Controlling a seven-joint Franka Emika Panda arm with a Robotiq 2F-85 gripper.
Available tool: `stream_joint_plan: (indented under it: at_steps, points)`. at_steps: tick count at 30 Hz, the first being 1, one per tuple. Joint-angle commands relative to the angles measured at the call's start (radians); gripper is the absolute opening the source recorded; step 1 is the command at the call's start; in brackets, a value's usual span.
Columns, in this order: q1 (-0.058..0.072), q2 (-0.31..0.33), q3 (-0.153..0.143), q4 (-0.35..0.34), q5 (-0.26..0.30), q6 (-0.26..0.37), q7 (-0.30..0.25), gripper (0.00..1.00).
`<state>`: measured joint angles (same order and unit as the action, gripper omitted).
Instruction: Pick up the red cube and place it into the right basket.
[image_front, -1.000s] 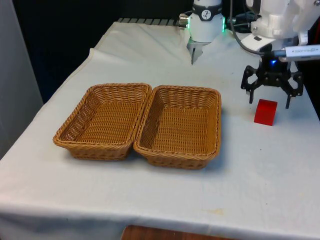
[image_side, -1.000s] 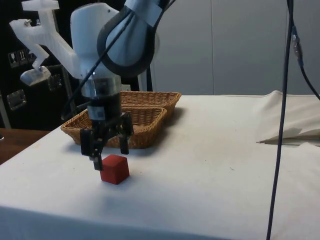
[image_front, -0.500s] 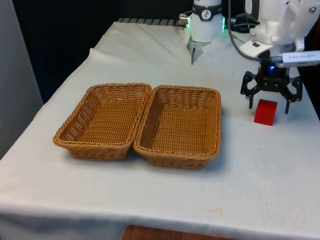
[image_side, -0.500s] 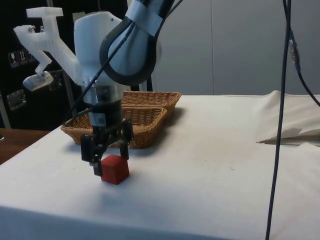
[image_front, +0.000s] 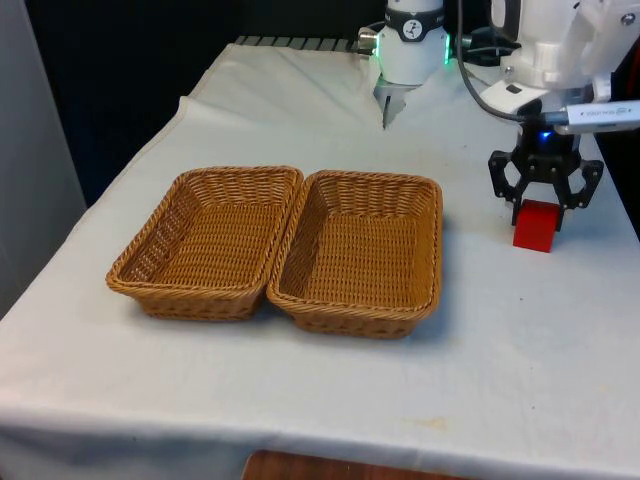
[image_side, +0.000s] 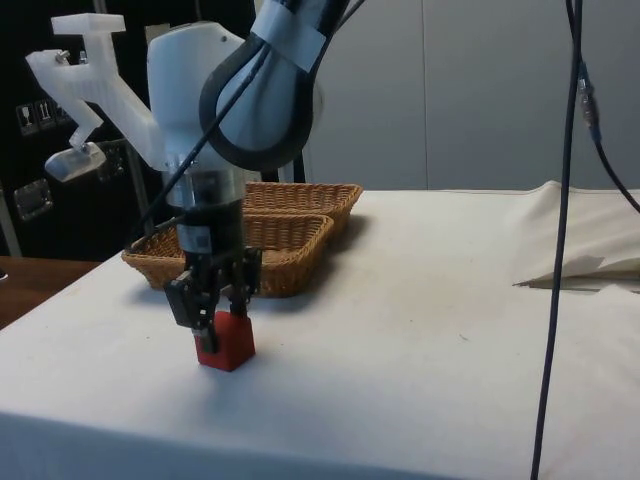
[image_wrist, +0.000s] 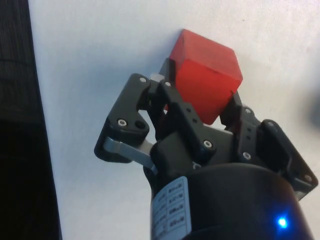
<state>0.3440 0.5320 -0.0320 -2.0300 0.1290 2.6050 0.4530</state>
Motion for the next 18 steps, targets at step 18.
stream_joint_plan:
  at_steps: [18]
  points:
    - [0.008, -0.092, 0.000, -0.007, -0.025, -0.084, -0.023, 0.02]
